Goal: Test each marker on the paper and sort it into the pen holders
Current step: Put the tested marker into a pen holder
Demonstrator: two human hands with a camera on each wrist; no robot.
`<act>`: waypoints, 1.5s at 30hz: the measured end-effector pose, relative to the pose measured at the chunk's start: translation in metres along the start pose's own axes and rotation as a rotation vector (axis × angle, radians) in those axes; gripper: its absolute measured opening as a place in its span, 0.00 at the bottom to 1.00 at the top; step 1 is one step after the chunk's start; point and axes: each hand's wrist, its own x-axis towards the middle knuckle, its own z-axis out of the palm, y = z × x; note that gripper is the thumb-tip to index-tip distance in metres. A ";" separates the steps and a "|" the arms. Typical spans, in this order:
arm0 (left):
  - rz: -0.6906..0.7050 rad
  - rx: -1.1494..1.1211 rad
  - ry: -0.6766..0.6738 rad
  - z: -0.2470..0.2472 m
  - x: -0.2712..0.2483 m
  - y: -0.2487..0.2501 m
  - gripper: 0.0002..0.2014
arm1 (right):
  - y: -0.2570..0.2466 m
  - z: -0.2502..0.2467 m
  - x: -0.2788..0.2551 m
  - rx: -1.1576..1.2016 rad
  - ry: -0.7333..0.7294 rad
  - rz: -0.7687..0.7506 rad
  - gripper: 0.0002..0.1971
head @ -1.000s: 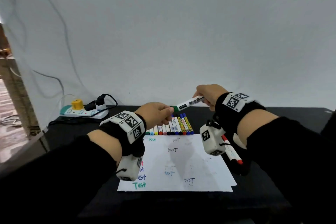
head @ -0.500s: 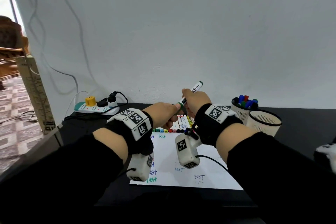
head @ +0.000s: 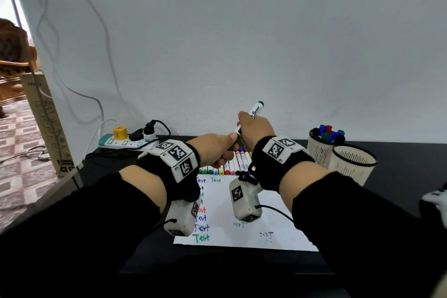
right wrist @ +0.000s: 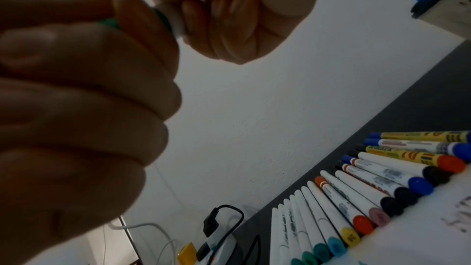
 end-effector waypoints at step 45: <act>-0.056 0.444 0.320 -0.029 0.017 -0.063 0.16 | 0.043 -0.001 0.032 0.259 0.015 0.278 0.14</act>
